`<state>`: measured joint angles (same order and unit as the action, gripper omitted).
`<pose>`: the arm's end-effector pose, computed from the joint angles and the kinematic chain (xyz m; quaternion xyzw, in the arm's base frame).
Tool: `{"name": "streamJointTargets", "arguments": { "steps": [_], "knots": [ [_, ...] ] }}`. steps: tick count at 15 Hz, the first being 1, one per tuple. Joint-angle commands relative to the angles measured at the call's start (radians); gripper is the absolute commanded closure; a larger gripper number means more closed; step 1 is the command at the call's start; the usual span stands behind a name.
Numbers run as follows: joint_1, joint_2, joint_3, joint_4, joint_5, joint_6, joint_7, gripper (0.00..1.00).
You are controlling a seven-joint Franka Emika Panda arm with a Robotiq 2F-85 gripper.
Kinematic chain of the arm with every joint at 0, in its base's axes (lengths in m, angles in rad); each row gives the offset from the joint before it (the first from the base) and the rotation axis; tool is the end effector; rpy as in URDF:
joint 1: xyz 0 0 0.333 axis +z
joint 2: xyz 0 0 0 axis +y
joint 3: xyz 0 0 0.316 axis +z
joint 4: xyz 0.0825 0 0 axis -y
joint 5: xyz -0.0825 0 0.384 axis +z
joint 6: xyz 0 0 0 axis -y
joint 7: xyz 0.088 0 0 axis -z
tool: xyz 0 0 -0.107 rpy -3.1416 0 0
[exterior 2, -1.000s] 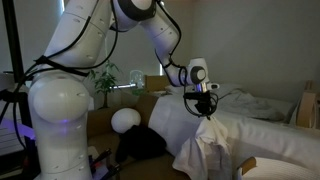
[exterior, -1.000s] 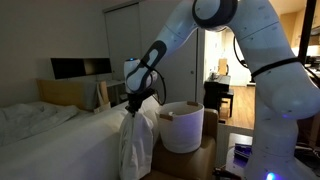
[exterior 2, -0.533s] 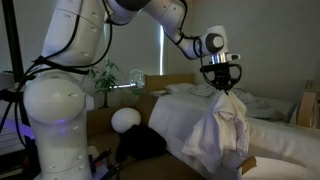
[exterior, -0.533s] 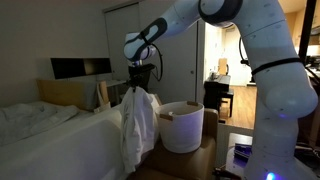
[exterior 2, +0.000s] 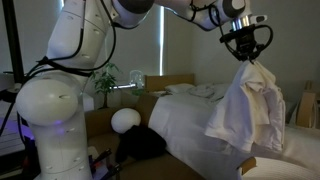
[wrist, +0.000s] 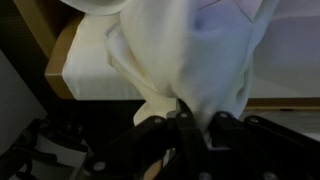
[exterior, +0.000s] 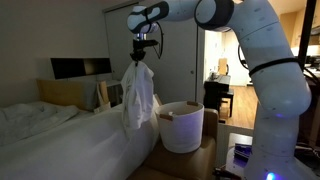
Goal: Pick up the cloth from the couch and put it in the laundry basket.
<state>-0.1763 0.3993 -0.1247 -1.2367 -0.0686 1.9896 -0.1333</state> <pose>0.6788 -0.1954 0.5815 0.9804 -0.0651 0.1609 0.0931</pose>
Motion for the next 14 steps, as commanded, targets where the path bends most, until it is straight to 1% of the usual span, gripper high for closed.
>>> {"name": "streamJointTargets", "arguments": {
  "steps": [1,9,10,11,14],
  "knots": [
    [-0.065,0.096,-0.001,0.246,0.045,-0.073,-0.051,0.88],
    [-0.212,0.296,-0.002,0.658,0.118,-0.189,-0.023,0.88],
    [-0.226,0.308,-0.002,0.687,0.122,-0.198,-0.017,0.88],
    [-0.242,0.308,0.004,0.689,0.122,-0.194,-0.008,0.88],
    [-0.285,0.347,0.002,0.78,0.122,-0.221,0.015,0.88]
  ]
}}
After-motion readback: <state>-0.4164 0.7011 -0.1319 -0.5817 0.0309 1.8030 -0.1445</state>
